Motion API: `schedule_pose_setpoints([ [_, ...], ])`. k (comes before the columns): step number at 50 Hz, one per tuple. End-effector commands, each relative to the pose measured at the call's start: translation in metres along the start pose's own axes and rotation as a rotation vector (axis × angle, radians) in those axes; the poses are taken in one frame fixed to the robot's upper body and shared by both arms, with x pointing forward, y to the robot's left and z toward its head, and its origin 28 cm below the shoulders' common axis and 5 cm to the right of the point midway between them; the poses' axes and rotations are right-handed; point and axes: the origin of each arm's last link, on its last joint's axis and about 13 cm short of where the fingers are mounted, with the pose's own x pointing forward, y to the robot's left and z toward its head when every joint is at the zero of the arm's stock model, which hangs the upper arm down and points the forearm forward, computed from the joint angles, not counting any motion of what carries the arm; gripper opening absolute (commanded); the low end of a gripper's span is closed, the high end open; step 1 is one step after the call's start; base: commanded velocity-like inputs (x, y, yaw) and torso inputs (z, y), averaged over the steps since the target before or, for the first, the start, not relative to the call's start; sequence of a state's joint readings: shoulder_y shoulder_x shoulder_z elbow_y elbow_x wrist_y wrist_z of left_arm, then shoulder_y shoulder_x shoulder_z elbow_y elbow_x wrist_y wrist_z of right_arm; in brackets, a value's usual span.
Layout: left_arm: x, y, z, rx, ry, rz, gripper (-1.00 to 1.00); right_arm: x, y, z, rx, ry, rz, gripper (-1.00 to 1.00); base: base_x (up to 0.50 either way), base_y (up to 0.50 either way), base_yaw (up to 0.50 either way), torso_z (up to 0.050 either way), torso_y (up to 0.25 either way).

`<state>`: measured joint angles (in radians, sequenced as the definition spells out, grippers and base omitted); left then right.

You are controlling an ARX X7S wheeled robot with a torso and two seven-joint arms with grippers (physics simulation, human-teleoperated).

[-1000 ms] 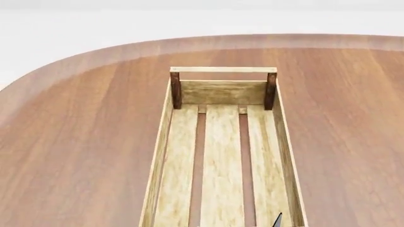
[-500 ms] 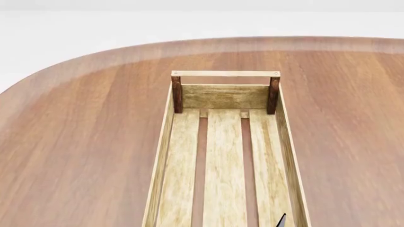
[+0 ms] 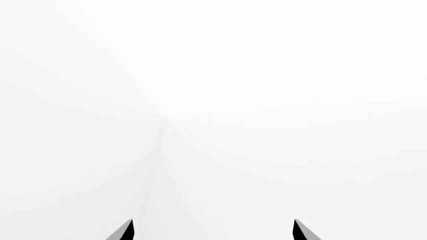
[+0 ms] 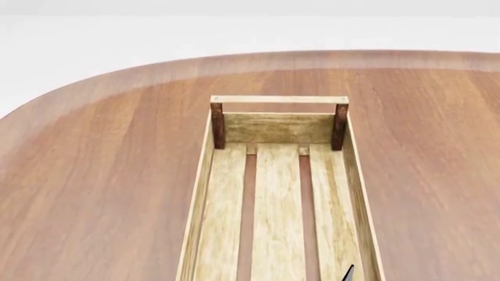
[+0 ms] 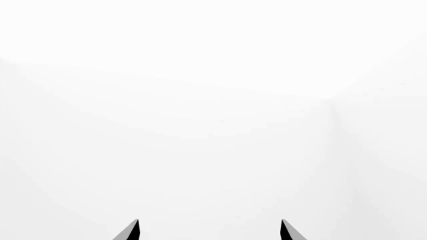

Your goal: Pick up the cream cheese and put it in the tray.

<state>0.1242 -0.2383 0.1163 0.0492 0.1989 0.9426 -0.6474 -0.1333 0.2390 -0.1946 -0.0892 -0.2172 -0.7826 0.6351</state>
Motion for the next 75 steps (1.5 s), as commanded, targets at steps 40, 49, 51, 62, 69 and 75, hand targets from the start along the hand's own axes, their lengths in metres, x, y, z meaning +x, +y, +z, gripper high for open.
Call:
schedule_pose_setpoints([
  [40,-0.0006,0.0002,-0.0006,0.002,-0.004,-0.001,1.0,-0.0002,0.0004,-0.0001,0.002,0.005,0.003,1.0,0.15,0.0,0.0,0.0,0.0],
  [49,-0.0005,0.0006,-0.0005,0.001,-0.005,-0.001,1.0,-0.0002,0.0003,-0.0002,-0.004,0.006,-0.002,1.0,0.08,0.0,0.0,0.0,0.0],
  [51,-0.0007,0.0005,-0.0005,0.002,-0.006,-0.002,1.0,0.0004,0.0004,-0.0009,-0.007,0.007,-0.009,1.0,0.0,0.0,0.0,0.0,0.0],
  [62,-0.0006,0.0001,-0.0008,0.002,-0.005,-0.004,1.0,0.0024,-0.0001,-0.0005,-0.064,-0.009,-0.059,1.0,0.0,0.0,0.0,0.0,0.0],
  [69,-0.001,-0.0002,-0.0013,0.003,-0.004,-0.005,1.0,0.0069,-0.0024,-0.0015,-0.128,-0.014,-0.156,1.0,0.0,0.0,0.0,0.0,0.0],
  [75,-0.0014,-0.0004,-0.0013,0.003,-0.003,-0.007,1.0,0.0083,-0.0043,-0.0013,-0.155,-0.014,-0.188,1.0,0.0,0.0,0.0,0.0,0.0],
])
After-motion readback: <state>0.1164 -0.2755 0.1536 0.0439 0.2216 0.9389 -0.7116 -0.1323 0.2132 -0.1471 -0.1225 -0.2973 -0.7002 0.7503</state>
